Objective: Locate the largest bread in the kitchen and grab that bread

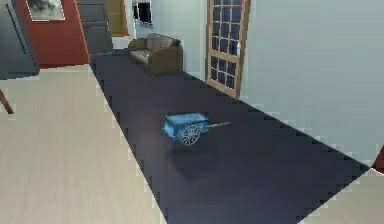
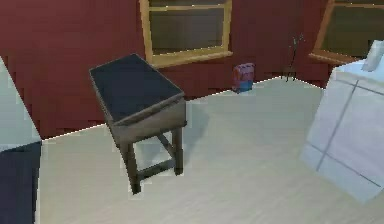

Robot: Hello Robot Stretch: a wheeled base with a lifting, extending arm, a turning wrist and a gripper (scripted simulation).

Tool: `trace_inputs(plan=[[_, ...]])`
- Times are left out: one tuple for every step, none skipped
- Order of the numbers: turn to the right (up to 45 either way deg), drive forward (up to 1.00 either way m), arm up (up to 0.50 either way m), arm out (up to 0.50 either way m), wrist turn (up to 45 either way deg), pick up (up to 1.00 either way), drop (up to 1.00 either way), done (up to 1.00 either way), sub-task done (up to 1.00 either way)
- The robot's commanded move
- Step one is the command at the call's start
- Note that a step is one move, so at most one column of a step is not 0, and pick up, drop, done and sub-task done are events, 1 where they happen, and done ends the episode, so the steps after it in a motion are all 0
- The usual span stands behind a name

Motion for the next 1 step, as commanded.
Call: trace_inputs(plan=[[45.0, 0.0, 0.0, 0.0, 0.0, 0.0, 0.0, 0.0, 0.0]])
